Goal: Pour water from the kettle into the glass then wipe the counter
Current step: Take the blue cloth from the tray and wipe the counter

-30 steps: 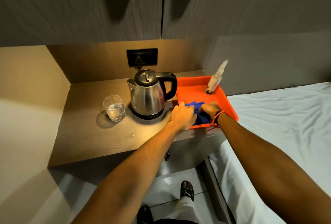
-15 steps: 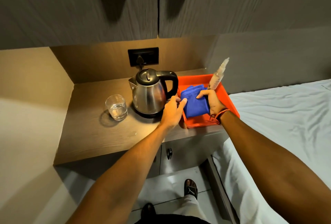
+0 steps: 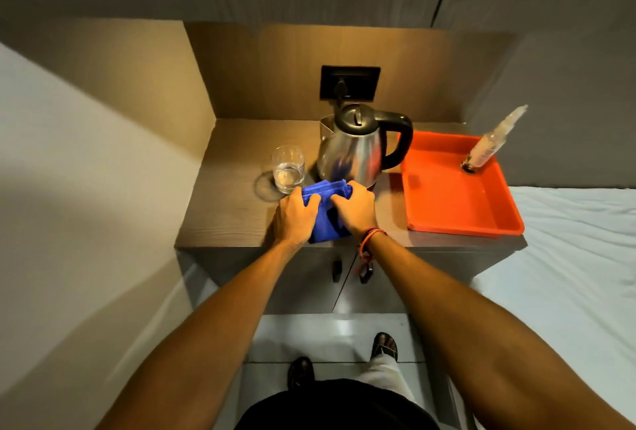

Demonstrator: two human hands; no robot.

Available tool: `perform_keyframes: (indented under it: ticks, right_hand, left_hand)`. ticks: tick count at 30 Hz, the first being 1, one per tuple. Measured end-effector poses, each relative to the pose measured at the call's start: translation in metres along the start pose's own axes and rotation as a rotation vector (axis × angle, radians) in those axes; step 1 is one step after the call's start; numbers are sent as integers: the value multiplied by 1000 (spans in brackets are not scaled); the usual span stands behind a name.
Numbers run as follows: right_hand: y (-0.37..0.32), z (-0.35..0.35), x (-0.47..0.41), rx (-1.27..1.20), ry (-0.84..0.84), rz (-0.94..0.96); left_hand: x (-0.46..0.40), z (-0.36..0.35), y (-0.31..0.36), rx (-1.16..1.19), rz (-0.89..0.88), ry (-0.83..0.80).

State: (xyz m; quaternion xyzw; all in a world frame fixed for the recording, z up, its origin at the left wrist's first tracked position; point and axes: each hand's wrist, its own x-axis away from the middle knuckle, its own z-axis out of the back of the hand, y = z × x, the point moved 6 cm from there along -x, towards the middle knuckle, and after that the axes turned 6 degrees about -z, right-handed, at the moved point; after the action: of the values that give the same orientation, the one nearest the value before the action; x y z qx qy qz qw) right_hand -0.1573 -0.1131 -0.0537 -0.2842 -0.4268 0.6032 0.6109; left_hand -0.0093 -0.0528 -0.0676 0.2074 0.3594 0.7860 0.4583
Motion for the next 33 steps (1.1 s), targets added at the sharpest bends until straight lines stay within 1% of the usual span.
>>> perform_keyframes:
  ticks: [2,4,5,7,9,10,11,13,14,17,21,23,26,30,33]
  right_hand:
    - [-1,-20,3,65,-31,14]
    - [-2,-41,9,212,-76,64]
    - [-2,-47,12,342,-59,115]
    - [-8,-53,21,583,42,237]
    - [-15,-55,31,633,106,392]
    - [-13,-60,35,635,82,468]
    - [-8,-67,37,643,22,507]
    - [11,-83,40,732,-96,508]
    - [21,-89,40,787,-118,496]
    - [27,-96,37,836,-139,466]
    - [27,-93,35,809,-125,483]
    - [28,-95,34,805,-120,488]
    - [27,-97,25,805,-129,484]
    - [18,-104,6,803,-150,481]
    - [10,-116,-13,780,-187,444]
  left_hand:
    - [-1,11,-15,-111,23,5]
    - [-4,17,-32,-181,41,-11]
    - [-5,16,-38,-218,31,-23]
    - [-9,18,-48,-288,-2,-10]
    - [-16,27,-51,-260,-31,66]
    - [-21,33,-52,-220,-33,111]
    - [-29,39,-51,-180,-28,145]
    - [-48,44,-48,-118,-12,158]
    - [-57,44,-45,-83,-5,138]
    - [-78,34,-31,52,17,62]
    - [-90,20,-18,192,41,78]
    - [-91,19,-16,195,52,92]
    - [-93,29,-17,160,23,116]
    - [-99,72,-25,117,-5,211]
    - [-100,114,-26,104,-42,290]
